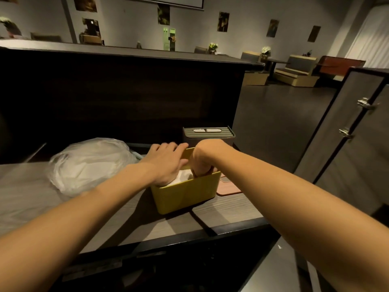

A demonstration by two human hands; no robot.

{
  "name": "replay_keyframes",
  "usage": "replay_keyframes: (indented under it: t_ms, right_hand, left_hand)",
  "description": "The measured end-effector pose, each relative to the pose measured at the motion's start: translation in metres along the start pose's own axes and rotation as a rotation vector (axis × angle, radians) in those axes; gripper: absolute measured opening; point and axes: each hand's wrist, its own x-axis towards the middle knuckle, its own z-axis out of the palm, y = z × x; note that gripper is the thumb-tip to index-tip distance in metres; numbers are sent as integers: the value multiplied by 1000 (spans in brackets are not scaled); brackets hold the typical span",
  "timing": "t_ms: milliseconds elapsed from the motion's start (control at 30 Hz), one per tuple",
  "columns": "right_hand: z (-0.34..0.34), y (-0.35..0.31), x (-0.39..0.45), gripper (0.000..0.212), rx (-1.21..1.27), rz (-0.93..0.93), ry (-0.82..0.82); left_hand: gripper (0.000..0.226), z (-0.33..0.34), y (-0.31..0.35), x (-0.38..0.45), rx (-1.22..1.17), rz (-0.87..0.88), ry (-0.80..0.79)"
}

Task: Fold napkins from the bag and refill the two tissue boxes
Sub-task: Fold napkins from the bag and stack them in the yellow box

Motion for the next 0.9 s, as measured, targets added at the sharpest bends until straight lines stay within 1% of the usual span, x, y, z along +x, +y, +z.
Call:
replay_keyframes:
  t_ms: [33, 100, 167, 200, 333, 400, 500, 533, 567, 667, 700, 733, 800, 900]
  right_hand:
    - [-1, -3, -3, 41, -38, -7, 31]
    - [-7, -7, -10, 41, -70, -28, 86]
    - [-9, -10, -9, 41, -41, -41, 116]
    - [-7, -12, -8, 41, -17, -46, 130]
    - [6, -14, 3, 47, 16, -63, 110]
    - [5, -9, 6, 48, 40, -30, 92]
    - [-4, -1, 4, 56, 163, -18, 117]
    - [-9, 0, -1, 54, 205, -36, 158]
    - [-15, 0, -4, 49, 216, -56, 224]
    - [-37, -7, -12, 16, 256, -112, 413]
    - [-43, -10, -12, 10, 286, -126, 466]
    - [-48, -14, -12, 7, 305, -137, 517]
    - [-57, -36, -6, 8, 344, -189, 582]
    - [-63, -79, 7, 16, 408, -308, 616]
  left_hand:
    - [56, -1, -1, -1, 2, 15, -31]
    - [49, -5, -6, -2, 2, 78, -39]
    - [42, -7, -13, -2, -41, 115, -26]
    - [41, -7, -16, -2, -76, 124, -12]
    - [56, 1, -17, -2, -99, 140, 18]
    - [55, 0, -16, -1, -181, 116, 63]
    - [49, -8, -19, -3, -422, 74, 137]
    - [46, -11, -21, -4, -481, 61, 151]
    - [42, -16, -24, -6, -509, 52, 165]
    - [29, -32, -41, -17, -484, 42, 205]
    - [25, -38, -45, -21, -481, 40, 221]
    - [23, -44, -49, -25, -483, 30, 235]
    - [23, -54, -69, -41, -457, -10, 253]
    - [24, -59, -107, -67, -410, -118, 292]
